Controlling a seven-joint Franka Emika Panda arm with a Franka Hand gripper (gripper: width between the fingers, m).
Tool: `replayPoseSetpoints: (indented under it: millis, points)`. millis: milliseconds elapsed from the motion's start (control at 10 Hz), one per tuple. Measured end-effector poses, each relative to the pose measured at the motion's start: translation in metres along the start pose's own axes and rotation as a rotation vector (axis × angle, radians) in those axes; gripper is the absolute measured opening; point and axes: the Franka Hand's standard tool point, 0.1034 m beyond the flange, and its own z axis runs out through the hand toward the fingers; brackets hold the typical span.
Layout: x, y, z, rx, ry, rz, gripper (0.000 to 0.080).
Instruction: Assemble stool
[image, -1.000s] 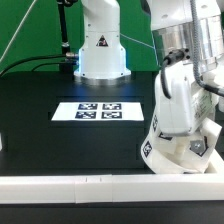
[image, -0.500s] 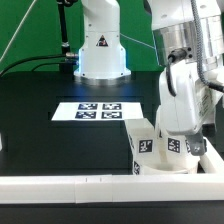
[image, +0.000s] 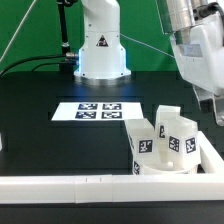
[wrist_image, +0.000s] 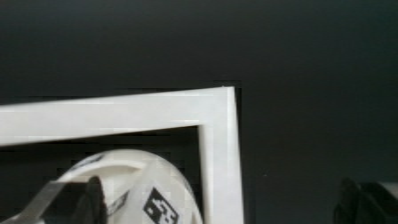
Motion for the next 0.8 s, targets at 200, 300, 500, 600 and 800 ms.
replayPoseSetpoints:
  millis: [200, 300, 500, 600, 800]
  points:
    - [0.001, 0.0, 0.0, -0.001, 0.001, -0.123, 0.0649]
    - [0.001, 0.0, 0.0, -0.001, 0.002, -0.223, 0.0649]
    - [0.005, 0.001, -0.012, -0.069, -0.003, -0.63, 0.0649]
    - [0.007, 0.003, -0.011, -0.097, 0.003, -0.928, 0.0649]
    - [0.002, 0.004, -0.006, -0.063, 0.044, -1.039, 0.0649]
